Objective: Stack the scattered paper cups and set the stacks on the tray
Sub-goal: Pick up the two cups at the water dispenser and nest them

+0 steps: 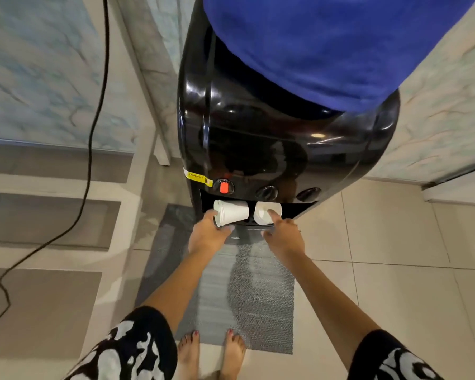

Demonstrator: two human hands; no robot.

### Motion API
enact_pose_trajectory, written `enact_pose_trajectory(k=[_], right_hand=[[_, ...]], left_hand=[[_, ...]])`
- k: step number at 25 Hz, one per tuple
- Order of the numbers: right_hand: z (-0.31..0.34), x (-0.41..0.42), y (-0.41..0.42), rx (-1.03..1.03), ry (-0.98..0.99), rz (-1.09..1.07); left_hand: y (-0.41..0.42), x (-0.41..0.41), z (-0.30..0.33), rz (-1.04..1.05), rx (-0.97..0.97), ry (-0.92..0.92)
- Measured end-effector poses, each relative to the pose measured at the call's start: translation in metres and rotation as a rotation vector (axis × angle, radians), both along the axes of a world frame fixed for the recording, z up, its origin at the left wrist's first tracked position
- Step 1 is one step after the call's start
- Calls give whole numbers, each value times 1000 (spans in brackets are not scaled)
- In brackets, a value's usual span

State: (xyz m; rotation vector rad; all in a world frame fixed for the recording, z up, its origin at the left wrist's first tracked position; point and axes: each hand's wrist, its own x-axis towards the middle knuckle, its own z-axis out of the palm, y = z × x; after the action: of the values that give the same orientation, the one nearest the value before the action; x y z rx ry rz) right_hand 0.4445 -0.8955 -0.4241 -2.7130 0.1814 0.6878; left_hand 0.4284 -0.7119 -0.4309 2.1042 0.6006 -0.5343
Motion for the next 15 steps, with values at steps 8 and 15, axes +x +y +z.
enact_pose_trajectory(k=[8, 15], right_hand=[[-23, -3, -13, 121, -198, -1], [24, -42, -27, 332, -227, -89]], left_hand=[[-9, 12, -12, 85, 134, -181], [4, -29, 43, 48, 6, -255]])
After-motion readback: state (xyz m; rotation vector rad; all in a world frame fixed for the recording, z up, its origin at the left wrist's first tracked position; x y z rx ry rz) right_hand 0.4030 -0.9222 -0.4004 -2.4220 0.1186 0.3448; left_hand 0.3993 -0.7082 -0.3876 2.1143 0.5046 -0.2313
